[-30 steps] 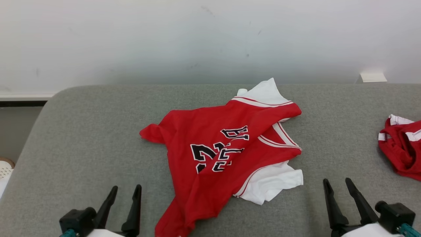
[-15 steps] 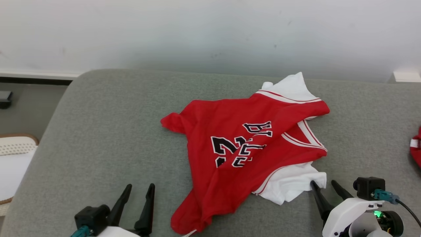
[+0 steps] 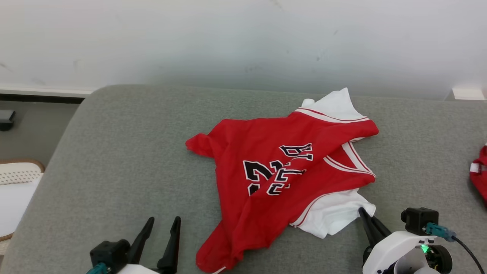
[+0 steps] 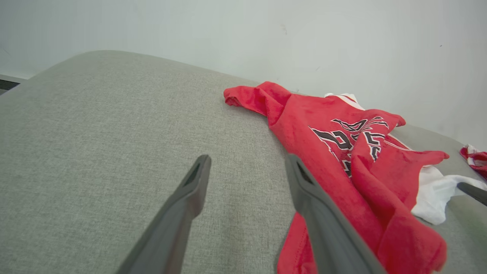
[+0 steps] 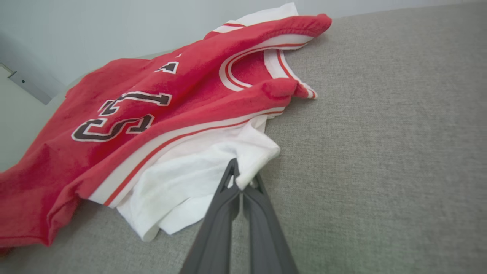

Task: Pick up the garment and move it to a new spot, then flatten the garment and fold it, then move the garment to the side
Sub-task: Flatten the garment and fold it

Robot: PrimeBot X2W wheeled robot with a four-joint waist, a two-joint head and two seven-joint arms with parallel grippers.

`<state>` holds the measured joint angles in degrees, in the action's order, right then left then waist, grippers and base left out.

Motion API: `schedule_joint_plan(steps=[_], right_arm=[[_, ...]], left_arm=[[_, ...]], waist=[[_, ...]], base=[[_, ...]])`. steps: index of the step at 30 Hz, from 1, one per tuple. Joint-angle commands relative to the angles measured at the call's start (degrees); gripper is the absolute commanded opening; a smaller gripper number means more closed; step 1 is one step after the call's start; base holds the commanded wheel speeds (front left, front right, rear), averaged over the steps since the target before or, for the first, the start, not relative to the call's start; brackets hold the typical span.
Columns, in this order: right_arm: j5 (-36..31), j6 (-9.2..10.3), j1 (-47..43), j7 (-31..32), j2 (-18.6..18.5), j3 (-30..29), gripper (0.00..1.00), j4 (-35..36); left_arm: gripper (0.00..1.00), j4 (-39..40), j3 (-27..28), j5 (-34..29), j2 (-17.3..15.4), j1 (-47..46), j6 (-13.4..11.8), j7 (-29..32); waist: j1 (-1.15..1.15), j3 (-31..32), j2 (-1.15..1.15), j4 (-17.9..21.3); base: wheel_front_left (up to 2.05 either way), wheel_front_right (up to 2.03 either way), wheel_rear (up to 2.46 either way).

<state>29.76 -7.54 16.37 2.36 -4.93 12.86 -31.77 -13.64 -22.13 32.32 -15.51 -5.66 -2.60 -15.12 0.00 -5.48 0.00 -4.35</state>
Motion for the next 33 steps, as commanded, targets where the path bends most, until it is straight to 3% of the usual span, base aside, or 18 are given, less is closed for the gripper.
schedule_joint_plan(steps=[1, 8, 17, 21, 25, 26, 27, 28, 33], right_arm=[[0.7, 0.12, 0.7, -0.6, -0.4, 0.2, 0.0, 0.3], [4.2, 0.12, -1.6, -2.7, -4.1, 0.7, 0.0, 3.9], [5.5, 0.12, -9.9, 7.3, -10.7, -3.9, 0.0, 14.8], [5.0, 0.12, -14.4, 12.4, -10.8, -8.3, 0.0, 20.2], [3.7, 0.12, -18.9, 17.9, -8.4, -12.6, 0.0, 24.2], [3.5, 0.12, -19.6, 18.7, -7.7, -13.4, 0.42, 24.9], [2.9, 0.12, -20.2, 19.5, -6.8, -14.1, 0.91, 25.5], [2.4, 0.12, -20.8, 19.9, -6.0, -14.6, 1.0, 26.0], [0.0, 0.12, -21.6, 18.1, -2.7, -17.6, 1.0, 29.8]], left_arm=[[1.0, -0.1, 0.2, -0.5, -0.4, -0.3, 0.1, 0.0], [1.0, -0.4, 0.1, -0.5, -0.3, 0.2, 0.1, 0.0], [1.0, 0.4, 0.7, -0.8, -0.3, 0.6, -0.2, 0.0], [1.0, 0.6, 1.1, -0.9, -0.5, 0.6, -0.1, 0.0], [1.0, 0.5, 1.5, -0.9, -0.5, 0.9, 0.0, 0.0], [1.0, 0.4, 1.6, -0.9, -0.5, 0.9, 0.0, 0.0], [1.0, 0.3, 1.6, -0.9, -0.3, 0.9, -0.1, 0.0], [1.0, 0.2, 1.6, -0.9, -0.2, 1.0, 0.0, 0.0], [1.0, 0.6, 3.0, -1.2, -0.2, 1.1, -0.2, 0.0]], waist=[[0.0, 0.0, 0.0, 0.5], [0.0, 0.1, 0.0, 2.9], [0.0, -0.8, 0.0, 5.2], [0.0, -1.0, 0.0, 5.5], [0.0, -0.7, 0.0, 5.6], [0.0, -0.6, 0.0, 5.5], [0.0, -0.5, 0.0, 5.5], [0.0, -0.3, 0.0, 5.4], [0.0, 0.9, 0.0, 5.4]], base=[[0.0, 0.0, 0.0], [0.0, 0.0, 0.0], [0.0, 0.0, 0.0], [0.0, 0.0, 0.0], [0.0, 0.0, 0.0], [0.0, 0.0, 0.0], [0.0, 0.0, 0.0], [0.0, 0.0, 0.0], [0.0, 0.0, 0.0]])
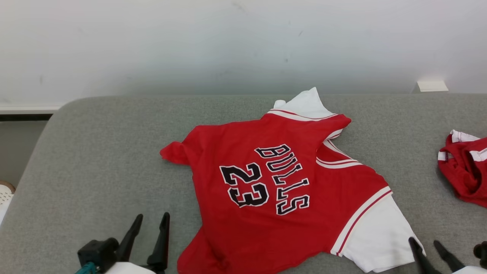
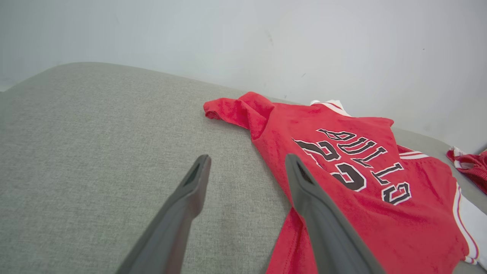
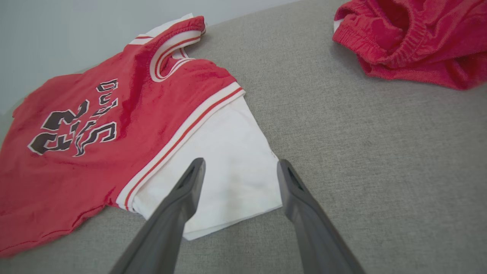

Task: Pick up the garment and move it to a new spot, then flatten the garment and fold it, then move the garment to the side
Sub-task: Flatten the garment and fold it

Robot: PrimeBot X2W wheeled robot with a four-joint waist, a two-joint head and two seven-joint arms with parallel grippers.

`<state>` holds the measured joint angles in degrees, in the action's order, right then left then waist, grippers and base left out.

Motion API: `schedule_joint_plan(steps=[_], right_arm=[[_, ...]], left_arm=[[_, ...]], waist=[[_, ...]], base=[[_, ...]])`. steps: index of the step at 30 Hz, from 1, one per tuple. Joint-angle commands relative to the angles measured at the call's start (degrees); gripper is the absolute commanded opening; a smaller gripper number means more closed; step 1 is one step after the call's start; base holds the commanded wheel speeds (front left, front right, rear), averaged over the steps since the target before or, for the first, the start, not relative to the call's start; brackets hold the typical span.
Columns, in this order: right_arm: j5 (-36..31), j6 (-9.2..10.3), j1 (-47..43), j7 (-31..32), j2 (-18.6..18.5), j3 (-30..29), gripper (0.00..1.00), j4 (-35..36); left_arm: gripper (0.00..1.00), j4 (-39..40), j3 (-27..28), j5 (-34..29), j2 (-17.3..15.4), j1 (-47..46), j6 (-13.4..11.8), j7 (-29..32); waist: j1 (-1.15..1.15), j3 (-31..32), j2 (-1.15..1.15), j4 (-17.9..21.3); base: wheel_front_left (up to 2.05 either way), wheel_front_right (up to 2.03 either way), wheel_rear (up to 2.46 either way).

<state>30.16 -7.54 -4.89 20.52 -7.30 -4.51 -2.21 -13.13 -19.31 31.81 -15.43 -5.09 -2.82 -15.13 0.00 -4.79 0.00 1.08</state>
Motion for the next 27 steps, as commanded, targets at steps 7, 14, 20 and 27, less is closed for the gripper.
schedule_joint_plan(steps=[7, 14, 20, 27], right_arm=[[-4.7, 0.12, 3.0, -13.2, 1.0, -0.5, 1.0, 7.9], [-7.7, 0.12, 3.3, -28.0, 0.4, 2.2, 1.0, 7.4], [-8.0, 0.12, 1.9, -33.3, 0.0, 4.6, 1.0, 2.0], [-7.2, 0.12, 3.2, -35.1, -0.3, 5.6, 1.0, -1.4]], left_arm=[[1.0, 3.7, 4.9, -3.0, -0.7, 0.8, -1.3, 0.0], [1.0, 9.5, 10.1, -7.5, 1.1, 2.1, -1.8, 0.0], [1.0, 8.9, 13.2, -10.5, 4.0, 4.4, 0.3, 0.0], [1.0, 7.0, 15.1, -14.6, 6.1, 4.2, 3.2, 0.0]], waist=[[0.0, 1.5, 0.0, 0.2], [0.0, 2.2, 0.0, -0.5], [0.0, 2.5, 0.0, -0.5], [0.0, 2.5, 0.0, -0.2]], base=[[0.0, 0.0, 0.0], [0.0, 0.0, 0.0], [0.0, 0.0, 0.0], [0.0, 0.0, 0.0]])
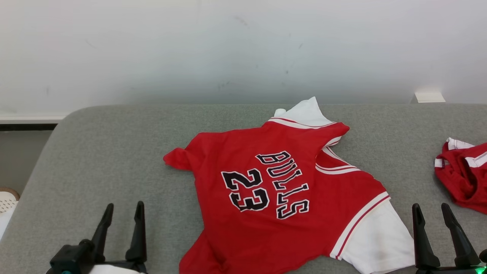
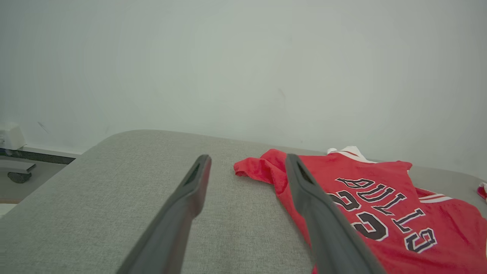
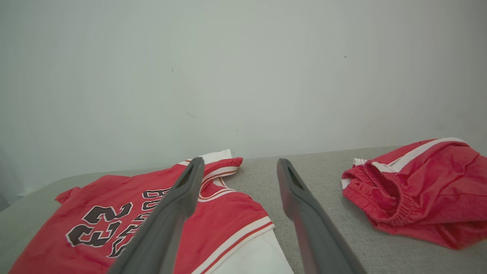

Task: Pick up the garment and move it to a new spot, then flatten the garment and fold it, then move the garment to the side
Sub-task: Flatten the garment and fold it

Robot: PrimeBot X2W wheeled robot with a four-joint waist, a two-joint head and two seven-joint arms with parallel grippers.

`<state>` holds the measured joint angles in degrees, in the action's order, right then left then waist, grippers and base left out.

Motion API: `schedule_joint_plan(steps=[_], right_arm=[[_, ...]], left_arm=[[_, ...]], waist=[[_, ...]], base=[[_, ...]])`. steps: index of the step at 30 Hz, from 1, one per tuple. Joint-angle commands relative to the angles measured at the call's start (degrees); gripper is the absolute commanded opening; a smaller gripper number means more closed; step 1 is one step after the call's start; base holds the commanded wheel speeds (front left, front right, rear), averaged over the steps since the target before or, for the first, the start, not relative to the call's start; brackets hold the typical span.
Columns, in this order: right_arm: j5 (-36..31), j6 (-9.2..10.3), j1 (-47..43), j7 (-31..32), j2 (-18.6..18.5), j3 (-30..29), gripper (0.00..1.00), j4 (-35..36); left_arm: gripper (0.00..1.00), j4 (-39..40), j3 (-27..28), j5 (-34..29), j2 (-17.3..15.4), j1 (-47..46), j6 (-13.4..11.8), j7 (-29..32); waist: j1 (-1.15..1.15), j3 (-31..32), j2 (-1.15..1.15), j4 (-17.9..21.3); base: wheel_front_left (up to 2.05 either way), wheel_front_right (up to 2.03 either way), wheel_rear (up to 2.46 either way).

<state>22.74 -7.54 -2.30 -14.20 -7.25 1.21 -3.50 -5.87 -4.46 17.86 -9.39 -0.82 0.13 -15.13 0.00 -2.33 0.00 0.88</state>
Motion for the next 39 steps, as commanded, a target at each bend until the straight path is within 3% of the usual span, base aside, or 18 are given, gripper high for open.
schedule_joint_plan(steps=[1, 15, 39], right_arm=[[0.3, 0.12, 0.8, -0.5, -0.5, 0.0, 1.0, -0.4], [0.6, 0.12, 1.8, -0.9, -1.3, 0.7, 1.0, -2.3], [0.3, 0.12, 2.3, -0.6, -1.9, 0.9, 1.0, -2.4]], left_arm=[[1.0, -0.4, 0.3, -1.3, 0.2, -0.3, 0.5, 0.0], [1.0, -2.2, 3.6, -4.5, 2.7, -0.9, 3.8, 0.0], [1.0, -3.0, 6.0, -6.8, 4.8, -1.0, 5.9, 0.0]], waist=[[0.0, 0.1, 0.0, 0.1], [0.0, 0.2, 0.0, 0.5], [0.0, 0.1, 0.0, 0.4]], base=[[0.0, 0.0, 0.0], [0.0, 0.0, 0.0], [0.0, 0.0, 0.0]])
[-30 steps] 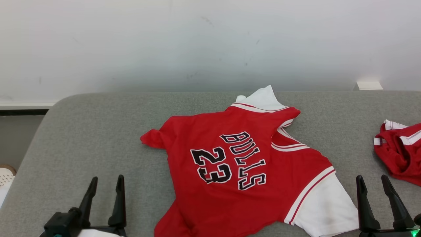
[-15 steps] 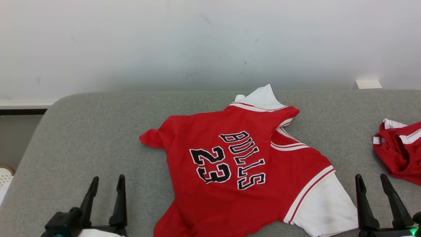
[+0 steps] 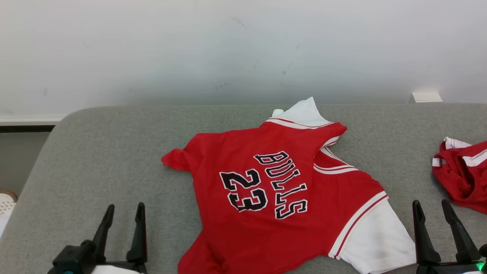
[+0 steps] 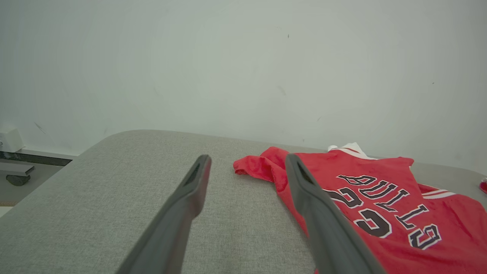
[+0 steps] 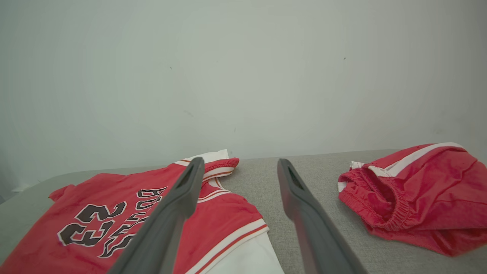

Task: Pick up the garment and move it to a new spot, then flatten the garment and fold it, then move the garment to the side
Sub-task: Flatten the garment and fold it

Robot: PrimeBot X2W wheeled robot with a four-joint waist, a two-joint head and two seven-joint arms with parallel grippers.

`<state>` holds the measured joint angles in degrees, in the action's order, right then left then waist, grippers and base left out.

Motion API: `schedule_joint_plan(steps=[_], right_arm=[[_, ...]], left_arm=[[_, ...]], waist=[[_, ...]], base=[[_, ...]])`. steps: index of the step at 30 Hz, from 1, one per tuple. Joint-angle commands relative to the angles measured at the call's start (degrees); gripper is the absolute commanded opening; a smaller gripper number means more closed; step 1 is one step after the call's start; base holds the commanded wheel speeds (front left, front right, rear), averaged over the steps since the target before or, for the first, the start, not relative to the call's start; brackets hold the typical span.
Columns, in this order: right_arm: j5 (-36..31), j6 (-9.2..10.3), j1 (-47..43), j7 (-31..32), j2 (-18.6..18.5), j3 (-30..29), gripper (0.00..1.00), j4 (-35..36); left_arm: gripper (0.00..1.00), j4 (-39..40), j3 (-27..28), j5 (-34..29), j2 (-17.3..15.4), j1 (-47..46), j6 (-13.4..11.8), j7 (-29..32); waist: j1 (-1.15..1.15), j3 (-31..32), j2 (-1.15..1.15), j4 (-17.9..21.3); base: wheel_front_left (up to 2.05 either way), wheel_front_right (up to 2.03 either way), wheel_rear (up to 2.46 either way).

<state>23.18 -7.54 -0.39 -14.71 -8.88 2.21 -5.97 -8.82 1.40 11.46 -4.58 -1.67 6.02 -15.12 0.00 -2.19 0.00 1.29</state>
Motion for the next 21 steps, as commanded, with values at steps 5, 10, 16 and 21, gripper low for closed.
schedule_joint_plan(steps=[5, 10, 16, 21], right_arm=[[-0.4, 0.12, 0.4, 0.1, -0.4, -0.3, 1.0, 0.3], [-0.5, 0.12, -0.1, 0.7, -0.7, -1.0, 1.0, 0.0], [0.1, 0.12, -1.4, 4.9, -1.1, -3.5, 1.0, -1.5], [-0.6, 0.12, -2.1, 9.2, -1.4, -3.9, 1.0, -1.9]], left_arm=[[1.0, -0.1, 0.4, -0.7, 0.2, -0.2, 0.4, 0.0], [1.0, -0.7, 0.5, -0.9, 0.4, 0.1, 0.5, 0.0], [1.0, -3.2, -2.6, 0.8, -0.7, 1.2, 1.0, 3.6], [1.0, -2.6, -5.9, 2.7, -2.7, 2.2, 1.4, 10.4]], waist=[[0.0, -0.1, 0.0, 0.0], [0.0, -0.1, 0.0, -0.1], [0.0, -0.3, 0.0, 0.0], [0.0, -1.1, 0.0, 0.2]], base=[[0.0, 0.0, 0.0], [0.0, 0.0, 0.0], [0.0, 0.0, 0.0], [0.0, 0.0, 0.0]])
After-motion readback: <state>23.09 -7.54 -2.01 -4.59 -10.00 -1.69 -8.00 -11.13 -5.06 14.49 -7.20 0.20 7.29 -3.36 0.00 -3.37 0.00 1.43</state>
